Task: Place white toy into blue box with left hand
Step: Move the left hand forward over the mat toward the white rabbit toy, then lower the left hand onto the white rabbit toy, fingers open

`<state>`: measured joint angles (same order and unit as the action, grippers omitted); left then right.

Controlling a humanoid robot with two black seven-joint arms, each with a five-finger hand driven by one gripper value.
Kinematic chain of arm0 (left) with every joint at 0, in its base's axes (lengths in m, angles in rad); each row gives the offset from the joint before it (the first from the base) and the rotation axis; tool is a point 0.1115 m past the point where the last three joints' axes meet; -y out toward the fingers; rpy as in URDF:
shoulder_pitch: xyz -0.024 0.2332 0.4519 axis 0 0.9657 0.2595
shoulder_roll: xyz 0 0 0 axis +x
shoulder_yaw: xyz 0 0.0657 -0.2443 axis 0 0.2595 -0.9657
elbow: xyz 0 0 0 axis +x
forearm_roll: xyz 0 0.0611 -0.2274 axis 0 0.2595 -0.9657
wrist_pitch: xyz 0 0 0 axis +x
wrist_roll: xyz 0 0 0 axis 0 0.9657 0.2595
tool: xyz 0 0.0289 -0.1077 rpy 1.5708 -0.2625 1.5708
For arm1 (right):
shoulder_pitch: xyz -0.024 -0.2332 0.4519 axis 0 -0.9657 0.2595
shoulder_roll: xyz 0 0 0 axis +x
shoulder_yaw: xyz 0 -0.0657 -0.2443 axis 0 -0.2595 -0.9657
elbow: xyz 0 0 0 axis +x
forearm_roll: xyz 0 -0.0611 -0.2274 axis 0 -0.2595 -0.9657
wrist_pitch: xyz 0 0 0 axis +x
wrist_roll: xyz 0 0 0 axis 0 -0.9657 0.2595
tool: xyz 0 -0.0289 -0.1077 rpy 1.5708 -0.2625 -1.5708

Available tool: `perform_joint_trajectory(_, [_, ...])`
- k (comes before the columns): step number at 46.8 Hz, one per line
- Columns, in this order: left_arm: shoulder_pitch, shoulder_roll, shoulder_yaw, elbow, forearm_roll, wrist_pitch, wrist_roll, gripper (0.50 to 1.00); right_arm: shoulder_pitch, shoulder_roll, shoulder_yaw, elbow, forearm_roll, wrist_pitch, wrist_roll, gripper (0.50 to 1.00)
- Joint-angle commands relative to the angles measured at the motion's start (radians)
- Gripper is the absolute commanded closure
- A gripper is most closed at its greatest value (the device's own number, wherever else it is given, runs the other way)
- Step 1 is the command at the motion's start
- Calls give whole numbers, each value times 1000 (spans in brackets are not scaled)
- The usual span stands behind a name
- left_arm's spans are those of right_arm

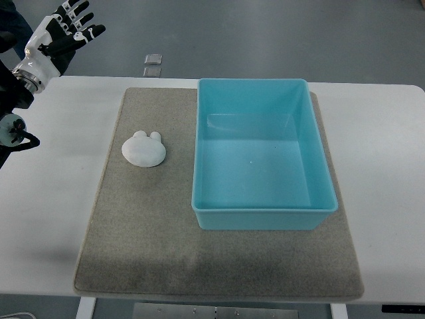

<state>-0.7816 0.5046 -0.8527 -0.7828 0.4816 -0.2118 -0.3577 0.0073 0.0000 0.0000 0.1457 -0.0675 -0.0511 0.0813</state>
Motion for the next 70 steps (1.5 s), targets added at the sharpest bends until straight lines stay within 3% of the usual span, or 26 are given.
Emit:
perform_joint_trajectory(1, [1, 12, 1, -1, 113, -1, -1, 506, 0, 0, 0, 0, 0, -1, 0, 564])
perform_joint_trajectory(13, [-12, 55, 3, -4, 255, -20, -1, 506, -1, 0, 0, 0, 0, -1, 0, 564])
perform_joint_trajectory(23, [-42, 81, 1, -15, 252, -147, 2, 506, -1, 0, 0, 0, 0, -1, 0, 564])
perform_joint_trajectory(39, [-59, 84, 4, -23, 265, -141, 45, 506, -1, 0, 0, 0, 0, 0, 0, 564])
perform_joint_trajectory(51, [-108, 129, 72, -85, 550, -150, 46, 506, -1, 0, 0, 0, 0, 1, 0, 564])
perform_joint_trajectory(58, [-114, 129, 98, -105, 744, -144, 101, 506, 0, 0, 0, 0, 0, 1, 0, 564])
perform_joint_trajectory(70, [-116, 132, 199, -188, 773, -136, 190, 510, -1, 0, 0, 0, 0, -1, 0, 564])
